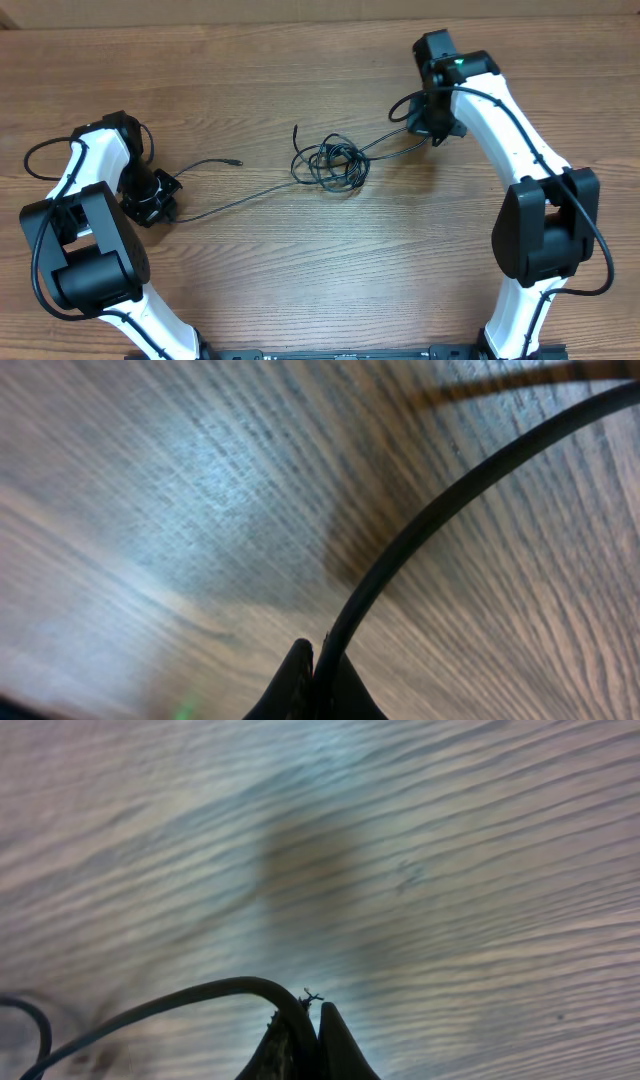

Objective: Untangle cables
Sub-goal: 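Stretch the cable wide by moving both grippers outward to the sides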

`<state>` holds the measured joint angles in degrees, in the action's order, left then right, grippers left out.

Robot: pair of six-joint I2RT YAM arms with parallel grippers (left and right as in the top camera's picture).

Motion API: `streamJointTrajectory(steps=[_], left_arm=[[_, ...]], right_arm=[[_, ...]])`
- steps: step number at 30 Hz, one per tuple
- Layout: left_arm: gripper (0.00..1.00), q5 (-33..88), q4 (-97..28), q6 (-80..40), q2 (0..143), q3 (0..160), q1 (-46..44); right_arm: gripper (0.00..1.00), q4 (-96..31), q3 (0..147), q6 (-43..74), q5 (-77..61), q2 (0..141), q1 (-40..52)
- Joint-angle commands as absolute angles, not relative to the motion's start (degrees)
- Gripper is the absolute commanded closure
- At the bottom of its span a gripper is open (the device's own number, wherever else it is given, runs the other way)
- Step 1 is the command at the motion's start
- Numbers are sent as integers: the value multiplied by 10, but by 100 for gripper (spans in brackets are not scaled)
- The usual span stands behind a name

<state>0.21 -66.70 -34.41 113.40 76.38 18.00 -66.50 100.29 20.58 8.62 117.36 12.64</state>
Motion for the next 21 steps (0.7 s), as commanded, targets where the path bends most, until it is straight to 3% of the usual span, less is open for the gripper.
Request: streamJointTrajectory(steps=[1, 21], left_arm=[[96, -31, -648, -350, 1128, 747, 193], [96, -49, -590, -358, 1128, 724, 305]], right_arm=[[96, -652, 1016, 228, 158, 1153, 74], [96, -583, 953, 227, 169, 1155, -103]])
